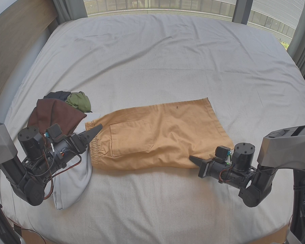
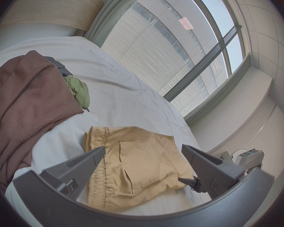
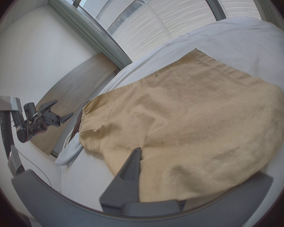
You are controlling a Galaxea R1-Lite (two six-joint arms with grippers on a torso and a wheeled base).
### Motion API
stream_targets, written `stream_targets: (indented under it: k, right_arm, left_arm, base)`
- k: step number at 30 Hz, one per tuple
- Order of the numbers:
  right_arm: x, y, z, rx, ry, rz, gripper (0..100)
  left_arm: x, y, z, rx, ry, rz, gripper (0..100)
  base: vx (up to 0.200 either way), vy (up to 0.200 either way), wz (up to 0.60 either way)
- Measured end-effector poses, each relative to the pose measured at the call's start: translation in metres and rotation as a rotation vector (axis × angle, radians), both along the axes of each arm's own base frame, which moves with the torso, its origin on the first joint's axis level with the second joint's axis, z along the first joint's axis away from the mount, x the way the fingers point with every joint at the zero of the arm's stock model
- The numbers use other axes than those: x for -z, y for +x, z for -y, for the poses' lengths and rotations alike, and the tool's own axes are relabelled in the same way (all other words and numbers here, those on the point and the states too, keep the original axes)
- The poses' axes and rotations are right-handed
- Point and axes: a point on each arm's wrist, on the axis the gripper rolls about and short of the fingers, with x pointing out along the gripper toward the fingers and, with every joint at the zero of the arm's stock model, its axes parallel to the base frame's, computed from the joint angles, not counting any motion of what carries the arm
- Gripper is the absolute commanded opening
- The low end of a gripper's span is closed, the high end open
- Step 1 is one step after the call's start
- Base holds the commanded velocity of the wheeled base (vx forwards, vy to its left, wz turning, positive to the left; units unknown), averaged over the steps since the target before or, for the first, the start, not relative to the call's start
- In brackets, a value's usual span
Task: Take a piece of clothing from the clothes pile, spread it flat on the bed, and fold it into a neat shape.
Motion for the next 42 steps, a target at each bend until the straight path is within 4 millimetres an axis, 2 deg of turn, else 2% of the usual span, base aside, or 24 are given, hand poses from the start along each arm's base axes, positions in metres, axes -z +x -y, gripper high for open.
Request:
stream_targets:
  k: [8,17,25,26,35,42]
  right_arm:
    - [0.002,-0.034,0.017,-0.014,-0.103,-0.05,0]
    - [0.003,-0.064,0.032,-0.017,-0.172,-0.114,0]
    - [0.005,-0.07,0.036,-0.014,-0.189,-0.136,0]
    - [0.005,-0.07,0.036,-0.015,-0.188,-0.136,100]
    - [0.007,-0.076,0.034,-0.035,-0.191,-0.159,100]
    - [0.011,-0.096,0.018,-0.132,-0.213,-0.192,100]
  left_arm:
    - [0.0,0.0,0.0,0.0,0.0,0.002,100]
    - [-0.001,0.0,0.0,0.001,0.0,0.003,100]
    - [0.0,0.0,0.001,0.003,0.0,0.002,100]
    - [0.0,0.0,0.001,0.003,0.0,0.002,100]
    - [0.0,0.0,0.001,0.004,0.0,0.002,100]
    - [-0.001,-0.001,0.001,0.004,0.0,0.002,100]
  base:
    - [0.0,0.0,0.0]
    - [0.0,0.0,0.0]
    - [0.0,0.0,0.0]
    - [0.0,0.0,0.0]
    - [0.0,0.0,0.0]
    - [0.0,0.0,0.0]
